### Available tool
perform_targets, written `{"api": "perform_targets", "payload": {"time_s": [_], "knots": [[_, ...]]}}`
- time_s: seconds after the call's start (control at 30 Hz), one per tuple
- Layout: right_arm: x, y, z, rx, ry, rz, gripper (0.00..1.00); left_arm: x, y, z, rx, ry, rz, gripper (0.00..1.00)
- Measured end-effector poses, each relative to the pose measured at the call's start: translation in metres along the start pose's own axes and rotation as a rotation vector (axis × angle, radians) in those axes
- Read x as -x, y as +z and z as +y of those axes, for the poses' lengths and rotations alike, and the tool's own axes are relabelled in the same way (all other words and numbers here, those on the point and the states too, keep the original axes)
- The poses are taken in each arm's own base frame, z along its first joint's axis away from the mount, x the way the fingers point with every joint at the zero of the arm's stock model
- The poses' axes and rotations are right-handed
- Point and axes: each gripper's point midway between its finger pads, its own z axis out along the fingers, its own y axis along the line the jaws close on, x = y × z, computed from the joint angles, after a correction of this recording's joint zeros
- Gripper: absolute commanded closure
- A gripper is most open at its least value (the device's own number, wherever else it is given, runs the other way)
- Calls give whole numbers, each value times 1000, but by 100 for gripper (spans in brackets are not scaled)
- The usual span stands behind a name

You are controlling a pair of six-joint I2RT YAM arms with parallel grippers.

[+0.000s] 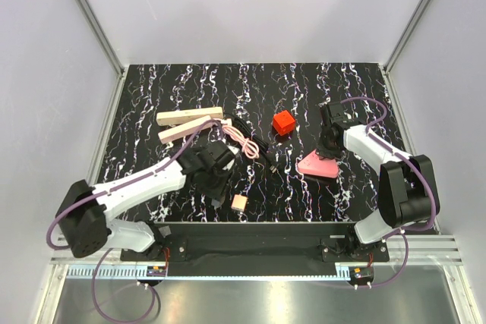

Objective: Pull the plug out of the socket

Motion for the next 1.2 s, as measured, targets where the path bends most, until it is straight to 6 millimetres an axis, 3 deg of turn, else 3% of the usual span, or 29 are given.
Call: {"api": "perform_targets", "payload": {"time_s": [0.13,0.3,0.6,0.67,0.77,0.8,1.2], "knots": [[0,0,0,2,-1,0,100,-6,13,2,-2,30,69,100],[-2,0,3,6,-9,3,100,1,20,5,-19,11,72,100],[-4,-1,5,10,-17,4,100,1,54,12,-28,-23,136,99],[-4,-1,5,10,-17,4,100,-3,57,14,-27,-29,149,90],[-4,-1,5,10,-18,4,100,-2,58,14,-29,-31,144,68],[-4,-1,5,10,-18,4,100,-1,59,14,-31,-31,140,55],[-5,-1,7,12,-23,4,100,10,54,14,-30,-30,73,28]]}}
